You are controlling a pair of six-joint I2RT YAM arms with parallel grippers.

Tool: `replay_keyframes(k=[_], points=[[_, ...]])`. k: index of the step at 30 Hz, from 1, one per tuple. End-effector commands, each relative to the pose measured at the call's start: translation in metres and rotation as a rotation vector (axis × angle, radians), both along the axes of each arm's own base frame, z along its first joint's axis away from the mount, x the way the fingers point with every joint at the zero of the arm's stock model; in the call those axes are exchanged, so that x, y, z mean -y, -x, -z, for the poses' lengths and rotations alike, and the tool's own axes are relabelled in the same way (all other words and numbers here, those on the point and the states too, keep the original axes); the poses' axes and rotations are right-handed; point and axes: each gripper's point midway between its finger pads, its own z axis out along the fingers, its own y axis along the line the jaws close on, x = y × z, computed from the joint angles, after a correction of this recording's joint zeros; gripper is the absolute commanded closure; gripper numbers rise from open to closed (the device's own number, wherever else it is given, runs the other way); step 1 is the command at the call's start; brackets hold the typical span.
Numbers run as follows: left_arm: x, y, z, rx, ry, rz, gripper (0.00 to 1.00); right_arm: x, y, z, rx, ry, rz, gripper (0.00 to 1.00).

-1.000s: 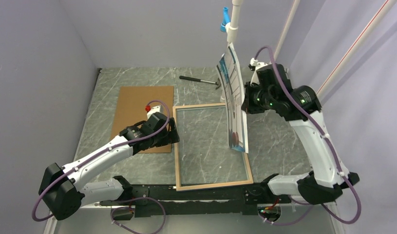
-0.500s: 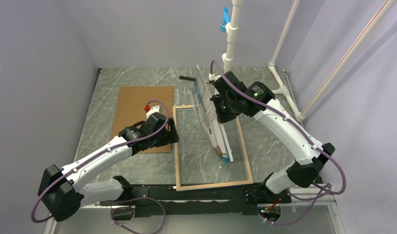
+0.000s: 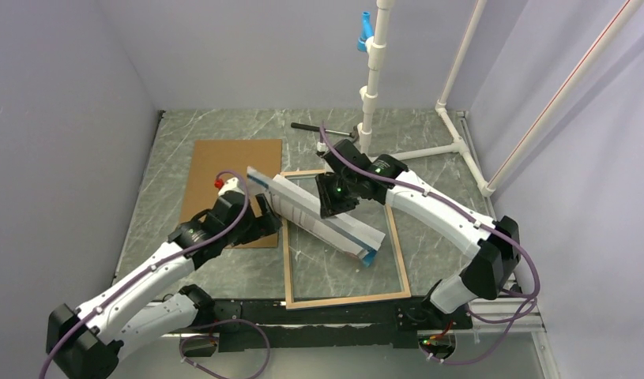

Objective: Put the photo into the frame
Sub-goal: Turn over the photo from the photo frame.

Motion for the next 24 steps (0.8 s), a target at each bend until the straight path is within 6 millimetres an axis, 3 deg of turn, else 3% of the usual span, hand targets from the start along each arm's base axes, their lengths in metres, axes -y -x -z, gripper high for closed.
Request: replay_keyframes(k=[1,7,13,18,24], points=[[0.000,-0.002,-0.018,0.057,0.130,-0.007,0.01,-0.048,-0.015,-0.028,0.047,-0.237,-0.014,0.58],[-0.007,-0.005,-0.016,0.082,0.226,-0.008,0.01,-0.080,0.000,-0.035,-0.042,-0.401,-0.101,0.41],[-0.001,-0.008,-0.015,0.090,0.333,0.037,0.01,-0.096,0.030,-0.034,-0.186,-0.544,-0.204,0.23],[-0.002,-0.016,-0.013,0.122,0.395,0.051,0.01,-0.098,0.038,-0.031,-0.232,-0.620,-0.200,0.15],[-0.013,-0.016,0.025,-0.011,0.329,0.016,0.01,-0.082,0.021,-0.025,-0.178,-0.565,-0.149,0.15]])
